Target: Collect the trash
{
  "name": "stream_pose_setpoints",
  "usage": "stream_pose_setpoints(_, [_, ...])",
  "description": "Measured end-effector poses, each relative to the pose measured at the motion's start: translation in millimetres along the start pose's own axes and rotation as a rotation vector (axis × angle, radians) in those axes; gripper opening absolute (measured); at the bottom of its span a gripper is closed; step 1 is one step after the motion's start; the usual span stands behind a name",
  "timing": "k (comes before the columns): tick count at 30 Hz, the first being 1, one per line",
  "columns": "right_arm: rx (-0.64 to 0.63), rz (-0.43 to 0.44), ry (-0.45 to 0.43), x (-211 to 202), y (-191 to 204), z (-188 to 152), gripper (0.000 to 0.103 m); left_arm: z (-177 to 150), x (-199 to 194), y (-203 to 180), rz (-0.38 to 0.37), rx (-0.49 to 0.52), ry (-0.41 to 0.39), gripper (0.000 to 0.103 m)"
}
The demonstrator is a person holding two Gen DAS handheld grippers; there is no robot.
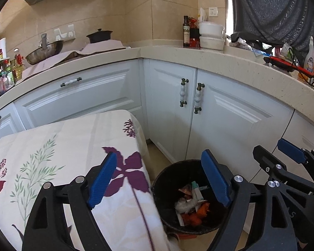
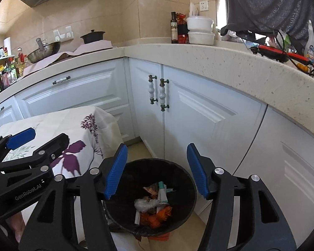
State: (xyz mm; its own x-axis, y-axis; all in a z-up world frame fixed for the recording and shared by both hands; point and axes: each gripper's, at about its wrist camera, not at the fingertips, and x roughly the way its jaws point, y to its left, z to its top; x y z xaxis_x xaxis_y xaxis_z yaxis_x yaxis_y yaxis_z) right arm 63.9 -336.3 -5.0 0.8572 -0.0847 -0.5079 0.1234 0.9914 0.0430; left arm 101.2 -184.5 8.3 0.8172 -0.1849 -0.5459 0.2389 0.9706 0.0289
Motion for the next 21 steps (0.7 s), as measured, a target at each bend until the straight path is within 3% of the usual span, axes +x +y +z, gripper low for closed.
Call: stream_pose_setpoints(21, [-0.023, -0.002, -0.024, -53, 34, -23, 0.064, -33, -54, 45, 0.017, 0.020, -0.039, 0.084])
